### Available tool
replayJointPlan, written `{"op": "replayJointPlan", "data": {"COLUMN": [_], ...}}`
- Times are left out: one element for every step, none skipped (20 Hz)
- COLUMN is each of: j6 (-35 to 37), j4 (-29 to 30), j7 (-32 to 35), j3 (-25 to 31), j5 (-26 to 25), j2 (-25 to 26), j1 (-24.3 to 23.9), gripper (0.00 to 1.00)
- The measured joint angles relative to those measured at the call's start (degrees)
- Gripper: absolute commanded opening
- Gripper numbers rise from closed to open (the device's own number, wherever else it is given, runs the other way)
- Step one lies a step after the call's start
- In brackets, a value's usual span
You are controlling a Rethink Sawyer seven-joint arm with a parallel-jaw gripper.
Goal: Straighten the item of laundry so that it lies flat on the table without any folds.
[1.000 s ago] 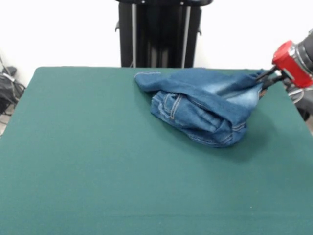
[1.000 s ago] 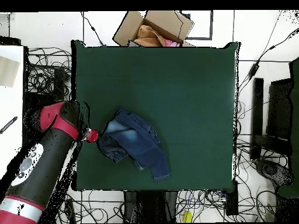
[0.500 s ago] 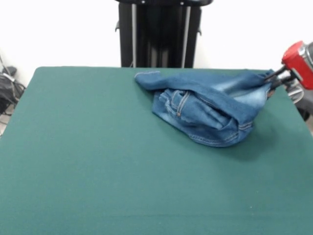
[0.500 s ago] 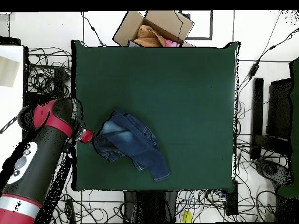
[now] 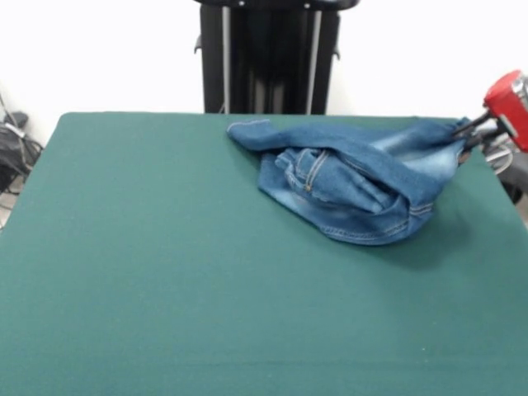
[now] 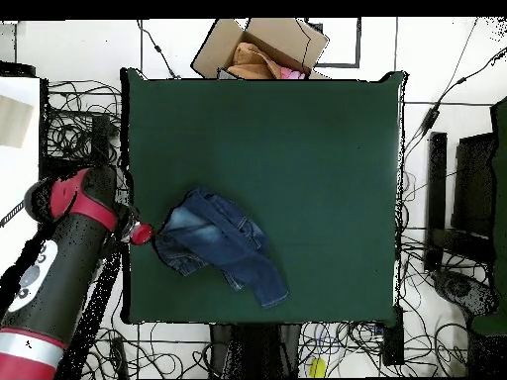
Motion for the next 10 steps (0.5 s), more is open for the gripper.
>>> {"op": "replayJointPlan", "data": {"j6": [0.0,0.0,0.0,0.0,0.01,0.04,0.13,0.3,0.56,0.96], "j4": [0.01,0.0,0.0,-0.01,-0.01,-0.09,-0.21,-0.37,-0.6,-0.96], "j7": [0.39,0.76,1.42,1.8,2.08,2.61,3.09,3.6,4.14,4.77], "j3": [0.0,0.0,0.0,0.0,0.01,0.01,0.0,-0.01,0.0,0.0], "j5": [0.0,0.0,0.0,0.0,0.01,0.0,0.0,0.0,0.0,0.01], "j2": [0.01,0.0,0.0,0.0,0.0,0.02,0.06,0.12,0.23,0.4], "j1": [0.19,0.42,0.86,1.11,1.3,1.61,1.84,2.04,2.24,2.47], "gripper": [0.0,0.0,0.0,0.0,0.0,0.0,0.0,0.0,0.0,0.0]}}
